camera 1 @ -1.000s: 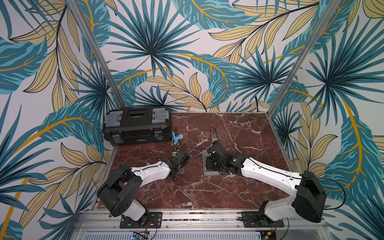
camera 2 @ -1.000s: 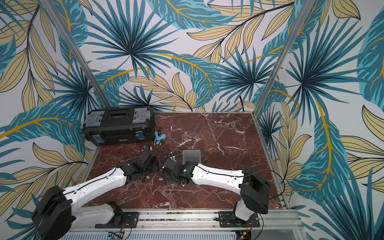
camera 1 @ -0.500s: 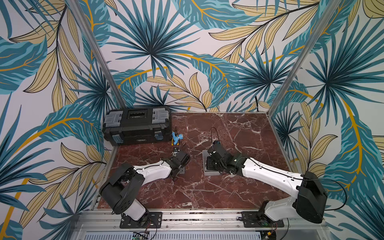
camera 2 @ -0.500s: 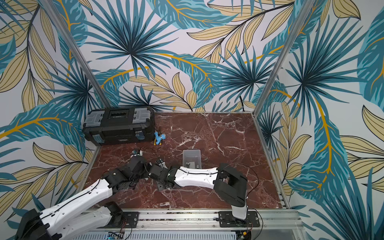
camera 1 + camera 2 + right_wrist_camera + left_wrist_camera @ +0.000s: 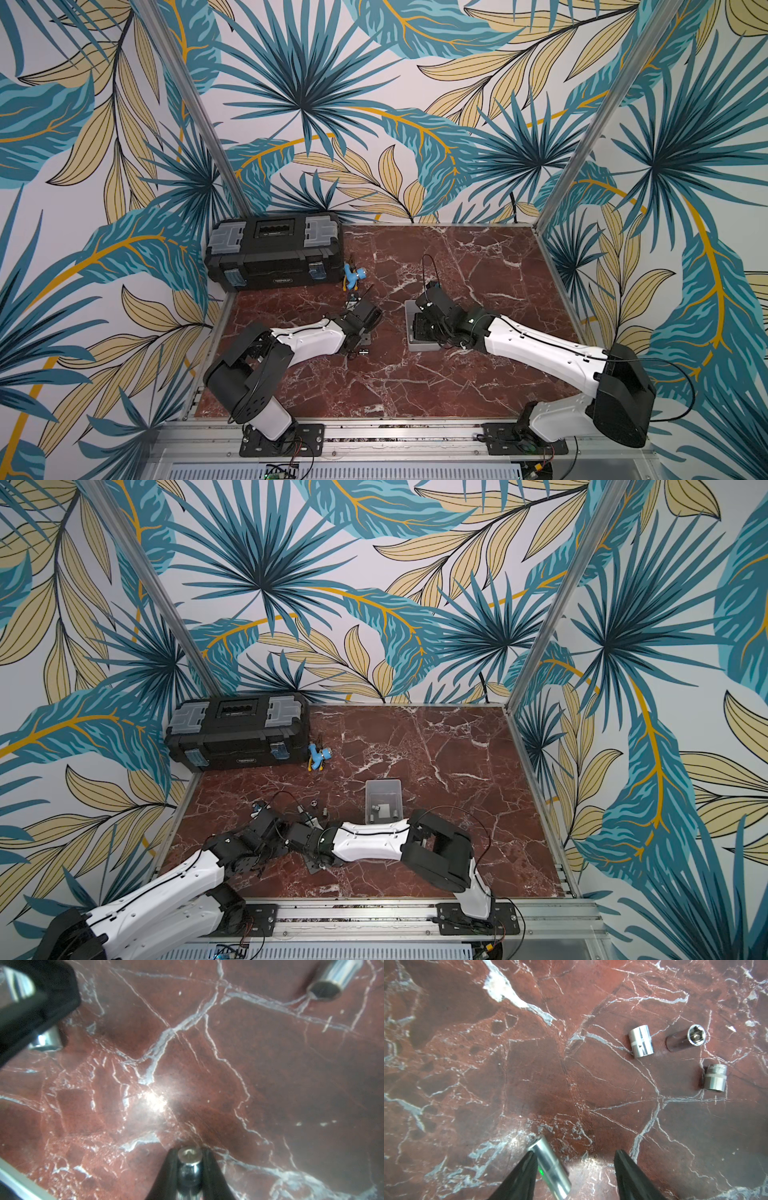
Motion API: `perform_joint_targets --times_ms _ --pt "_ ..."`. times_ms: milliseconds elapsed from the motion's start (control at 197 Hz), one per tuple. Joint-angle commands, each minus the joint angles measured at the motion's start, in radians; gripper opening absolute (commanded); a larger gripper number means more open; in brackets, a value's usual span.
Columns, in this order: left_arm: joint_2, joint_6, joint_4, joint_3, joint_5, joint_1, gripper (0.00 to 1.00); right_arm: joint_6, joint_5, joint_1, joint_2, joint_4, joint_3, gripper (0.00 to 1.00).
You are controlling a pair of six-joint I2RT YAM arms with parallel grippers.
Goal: Put the socket on the desktop into the storage box
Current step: Pick up the socket head at the center of the board.
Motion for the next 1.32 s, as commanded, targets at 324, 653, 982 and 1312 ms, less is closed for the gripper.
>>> perform_joint_targets --times_ms 324,653,982,1312 --pt "-0.546 -0.062 -0.333 -0.104 -0.009 0.001 0.58 -0.099 0.095 0.332 0.364 -0.030 0.240 0.64" --pt "-0.704 -0.198 -0.356 -0.355 0.029 0.074 0.64 -0.092 0.084 0.348 0.513 -0.019 0.331 0.60" --pt "-0.702 -0.208 -0.310 -0.358 0.050 0.084 0.64 -0.141 0.024 0.407 0.612 -0.051 0.359 0.55" --pt "-0.703 -0.213 -0.303 -0.374 0.043 0.087 0.64 -0.126 0.036 0.410 0.629 -0.069 0.321 0.24"
